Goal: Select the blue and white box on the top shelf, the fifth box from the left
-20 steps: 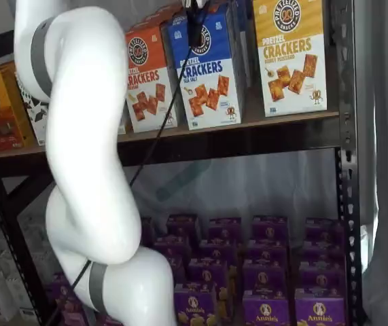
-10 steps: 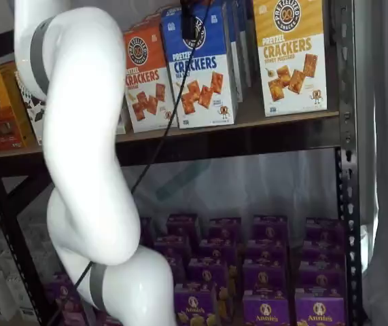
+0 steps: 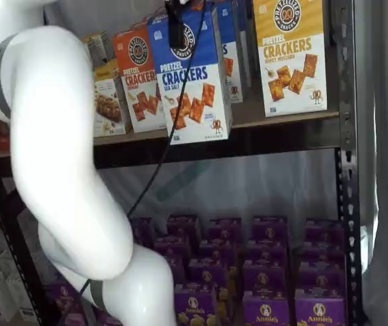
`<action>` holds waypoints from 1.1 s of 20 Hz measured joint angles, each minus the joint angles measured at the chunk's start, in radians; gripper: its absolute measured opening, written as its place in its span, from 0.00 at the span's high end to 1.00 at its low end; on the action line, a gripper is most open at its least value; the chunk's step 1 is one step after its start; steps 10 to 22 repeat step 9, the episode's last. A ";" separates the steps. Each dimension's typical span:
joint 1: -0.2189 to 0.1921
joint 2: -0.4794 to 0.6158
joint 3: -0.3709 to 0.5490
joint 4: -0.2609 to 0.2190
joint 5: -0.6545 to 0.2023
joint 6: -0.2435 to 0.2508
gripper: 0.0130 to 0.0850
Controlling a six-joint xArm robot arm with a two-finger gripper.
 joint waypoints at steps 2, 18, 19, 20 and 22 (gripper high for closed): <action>-0.008 -0.036 0.038 -0.007 0.006 -0.011 0.39; -0.017 -0.128 0.152 -0.025 0.008 -0.032 0.39; -0.017 -0.128 0.152 -0.025 0.008 -0.032 0.39; -0.017 -0.128 0.152 -0.025 0.008 -0.032 0.39; -0.017 -0.128 0.152 -0.025 0.008 -0.032 0.39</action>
